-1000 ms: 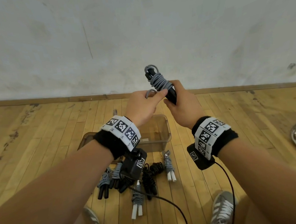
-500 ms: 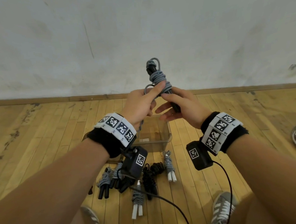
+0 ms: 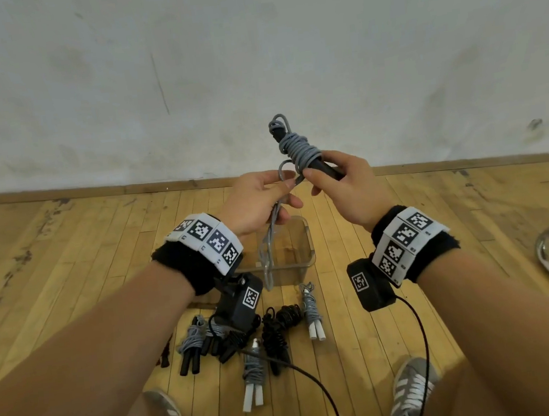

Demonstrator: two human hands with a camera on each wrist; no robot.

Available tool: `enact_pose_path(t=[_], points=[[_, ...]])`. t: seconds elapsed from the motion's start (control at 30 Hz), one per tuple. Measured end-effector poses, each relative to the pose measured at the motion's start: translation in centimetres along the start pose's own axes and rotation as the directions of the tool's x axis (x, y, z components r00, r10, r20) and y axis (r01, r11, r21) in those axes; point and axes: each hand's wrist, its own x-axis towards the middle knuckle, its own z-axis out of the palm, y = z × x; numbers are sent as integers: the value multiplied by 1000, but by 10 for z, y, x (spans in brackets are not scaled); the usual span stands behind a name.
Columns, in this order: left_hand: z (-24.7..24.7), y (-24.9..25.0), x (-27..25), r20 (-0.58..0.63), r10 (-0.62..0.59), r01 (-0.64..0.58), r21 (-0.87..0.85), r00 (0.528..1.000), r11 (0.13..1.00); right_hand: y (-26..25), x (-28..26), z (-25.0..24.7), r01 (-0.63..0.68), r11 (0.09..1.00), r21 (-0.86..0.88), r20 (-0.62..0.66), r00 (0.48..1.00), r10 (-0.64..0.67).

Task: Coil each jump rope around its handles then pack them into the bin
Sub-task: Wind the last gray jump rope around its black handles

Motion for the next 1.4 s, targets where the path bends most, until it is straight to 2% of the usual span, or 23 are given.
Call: enact_pose_path(t=[0.2, 0.33, 0.53, 0.63, 0.83, 1.0, 1.1, 1.23, 1.3, 1.4], points=[[-1, -2, 0, 68, -61, 64, -35, 996, 997, 9, -1, 2, -25, 992, -126, -79, 997, 15], [3, -6, -2, -27, -21, 21, 16, 999, 1000, 10, -1, -3, -102, 992, -74, -98, 991, 94], [9, -2, -3, -107, -15, 13, -19, 994, 1000, -2, -5, 2, -93, 970, -223, -81, 994, 76], [11, 2, -4, -114, 11, -12, -11, 993, 1000, -1, -4, 6, -59, 949, -311, -74, 997, 38], [7, 3, -4, -161, 14, -15, -1, 987, 1000, 4, -6, 12, 48, 964, -262, 84, 996, -27], [9, 0, -6, -176, 28, -26, 18, 984, 1000, 4, -11, 20, 101, 953, -285, 18, 995, -99], [7, 0, -4, -230, 16, -3, 56, 973, 998, 1, -13, 24, 121, 938, -325, 47, 993, -112], [9, -8, -2, -281, 0, 18, 63, 960, 998, 2, -13, 24, 177, 957, -232, 123, 981, -151], [10, -11, -1, -294, 4, 9, 42, 956, 999, -1, -13, 24, 120, 982, -145, 161, 982, -96], [8, -12, 2, -264, -10, 6, -16, 965, 1000, -5, -12, 25, -31, 999, 15, 210, 977, 27]])
